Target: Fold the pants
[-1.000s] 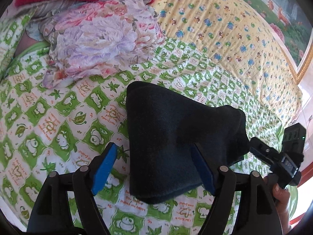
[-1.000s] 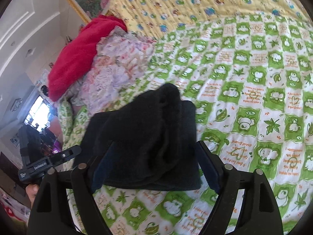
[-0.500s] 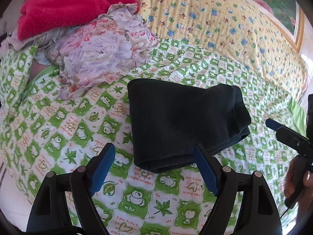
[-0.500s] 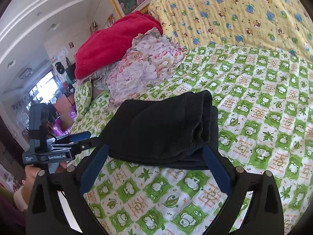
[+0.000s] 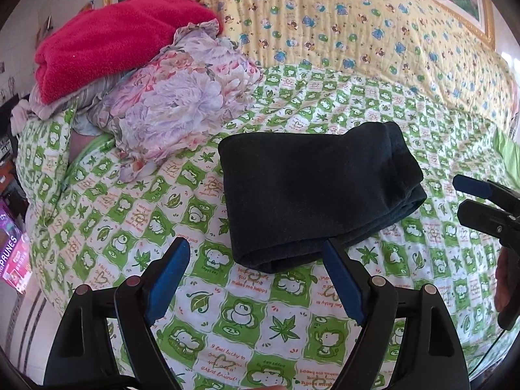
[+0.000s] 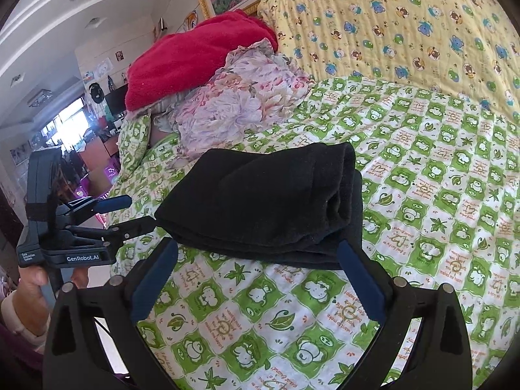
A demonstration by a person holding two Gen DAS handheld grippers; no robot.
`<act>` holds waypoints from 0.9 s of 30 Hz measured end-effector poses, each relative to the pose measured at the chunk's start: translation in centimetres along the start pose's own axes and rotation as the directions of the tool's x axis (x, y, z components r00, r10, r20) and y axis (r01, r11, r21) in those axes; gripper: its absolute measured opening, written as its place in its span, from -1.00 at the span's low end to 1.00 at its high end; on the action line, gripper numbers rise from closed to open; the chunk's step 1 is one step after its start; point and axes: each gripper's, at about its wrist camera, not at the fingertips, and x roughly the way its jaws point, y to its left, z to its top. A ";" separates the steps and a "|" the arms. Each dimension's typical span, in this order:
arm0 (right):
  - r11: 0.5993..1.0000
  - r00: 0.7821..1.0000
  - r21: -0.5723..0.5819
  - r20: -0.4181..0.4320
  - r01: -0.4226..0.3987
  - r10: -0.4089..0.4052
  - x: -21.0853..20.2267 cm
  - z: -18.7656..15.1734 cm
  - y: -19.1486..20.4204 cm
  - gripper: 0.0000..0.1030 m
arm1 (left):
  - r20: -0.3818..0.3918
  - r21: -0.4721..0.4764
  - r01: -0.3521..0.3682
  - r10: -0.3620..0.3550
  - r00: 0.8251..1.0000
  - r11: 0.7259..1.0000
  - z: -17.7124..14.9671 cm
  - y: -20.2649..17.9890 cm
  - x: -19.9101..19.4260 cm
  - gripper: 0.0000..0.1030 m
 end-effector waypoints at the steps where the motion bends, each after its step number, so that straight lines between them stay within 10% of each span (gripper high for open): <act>1: 1.000 1.000 0.001 0.001 0.003 -0.003 0.0 0.0 0.0 0.93 | 0.000 0.003 -0.009 0.009 1.000 1.000 0.0 -0.1 0.0 0.64; 27: 1.000 0.999 -0.014 -0.041 0.022 -0.022 2.3 -0.4 0.1 0.98 | -0.025 0.004 -0.046 0.046 0.999 0.999 -0.2 0.2 1.6 0.70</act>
